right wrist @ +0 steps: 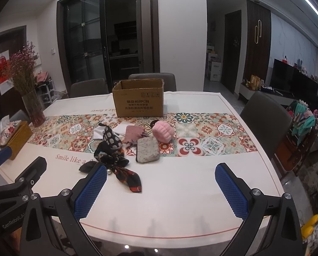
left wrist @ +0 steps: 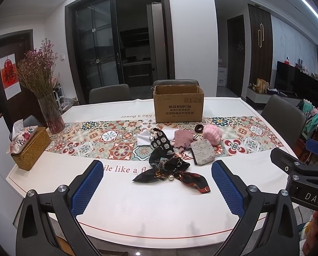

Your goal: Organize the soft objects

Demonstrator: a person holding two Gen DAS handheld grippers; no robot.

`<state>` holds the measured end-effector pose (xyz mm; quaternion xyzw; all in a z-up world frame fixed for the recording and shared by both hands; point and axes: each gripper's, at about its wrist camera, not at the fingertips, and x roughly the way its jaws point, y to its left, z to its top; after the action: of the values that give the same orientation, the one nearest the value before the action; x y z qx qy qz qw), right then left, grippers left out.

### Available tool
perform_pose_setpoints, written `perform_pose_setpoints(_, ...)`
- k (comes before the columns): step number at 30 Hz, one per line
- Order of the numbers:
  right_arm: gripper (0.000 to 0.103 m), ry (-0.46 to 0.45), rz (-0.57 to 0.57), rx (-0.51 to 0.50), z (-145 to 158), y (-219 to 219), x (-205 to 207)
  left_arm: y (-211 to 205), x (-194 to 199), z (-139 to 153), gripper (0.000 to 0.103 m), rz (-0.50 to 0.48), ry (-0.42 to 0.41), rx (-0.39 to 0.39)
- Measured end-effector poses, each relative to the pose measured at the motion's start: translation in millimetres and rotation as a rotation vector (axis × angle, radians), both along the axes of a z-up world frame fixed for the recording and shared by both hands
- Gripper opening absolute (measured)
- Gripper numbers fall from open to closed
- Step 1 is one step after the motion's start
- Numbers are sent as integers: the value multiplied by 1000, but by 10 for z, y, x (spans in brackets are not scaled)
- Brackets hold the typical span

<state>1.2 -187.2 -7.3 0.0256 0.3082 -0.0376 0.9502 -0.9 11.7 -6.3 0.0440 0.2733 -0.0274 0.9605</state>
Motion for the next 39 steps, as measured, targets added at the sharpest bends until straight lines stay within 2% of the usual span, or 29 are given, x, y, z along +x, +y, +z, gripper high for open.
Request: perform_pose_setpoints(39,102,1,21,4,28,-36,64,-85,43,59,103,14,-11,6)
